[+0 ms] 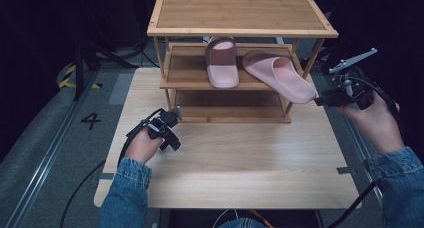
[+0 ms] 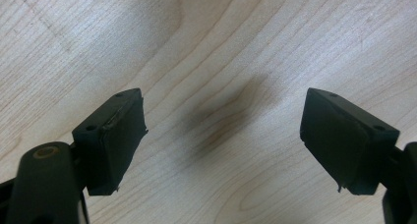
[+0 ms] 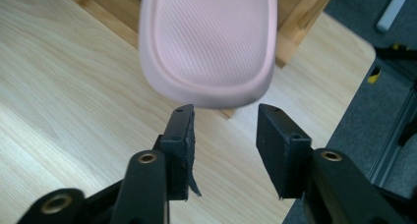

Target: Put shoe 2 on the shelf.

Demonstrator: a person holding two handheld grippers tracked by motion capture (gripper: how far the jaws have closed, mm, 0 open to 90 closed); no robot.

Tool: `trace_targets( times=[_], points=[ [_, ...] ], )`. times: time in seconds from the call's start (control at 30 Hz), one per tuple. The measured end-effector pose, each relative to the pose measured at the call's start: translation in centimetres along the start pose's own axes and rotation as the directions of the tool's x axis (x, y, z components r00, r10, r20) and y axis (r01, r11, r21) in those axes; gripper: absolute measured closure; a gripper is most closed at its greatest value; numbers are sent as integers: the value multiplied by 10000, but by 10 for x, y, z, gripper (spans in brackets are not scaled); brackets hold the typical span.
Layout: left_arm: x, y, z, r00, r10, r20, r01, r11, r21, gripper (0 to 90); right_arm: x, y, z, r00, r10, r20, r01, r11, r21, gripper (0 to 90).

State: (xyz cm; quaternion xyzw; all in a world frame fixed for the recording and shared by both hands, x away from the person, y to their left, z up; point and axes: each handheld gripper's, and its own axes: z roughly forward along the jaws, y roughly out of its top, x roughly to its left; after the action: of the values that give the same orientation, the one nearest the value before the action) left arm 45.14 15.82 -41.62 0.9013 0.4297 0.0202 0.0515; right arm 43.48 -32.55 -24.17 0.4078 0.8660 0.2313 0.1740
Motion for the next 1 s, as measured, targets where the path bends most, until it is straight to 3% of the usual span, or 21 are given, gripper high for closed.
trace_targets(
  times=[0.07,0.2,0.53,1.0],
  points=[
    [0,0,-1,10000,38,-72,-38,10000,18,176,-2,-1,6,9999,77,-134,-75,9998,192,642],
    [1,-2,0,10000,-80,42,81,10000,-29,175,0,1,15,9996,-273,-93,277,9987,437,699],
    [3,-8,-1,10000,-79,-53,79,10000,-29,175,11,19,30,9986,-501,-182,501,9987,-14,678],
    [7,-26,-2,9986,-459,-248,460,9989,27,176,19,46,51,9962,-794,-360,781,9963,-366,669]
  ],
)
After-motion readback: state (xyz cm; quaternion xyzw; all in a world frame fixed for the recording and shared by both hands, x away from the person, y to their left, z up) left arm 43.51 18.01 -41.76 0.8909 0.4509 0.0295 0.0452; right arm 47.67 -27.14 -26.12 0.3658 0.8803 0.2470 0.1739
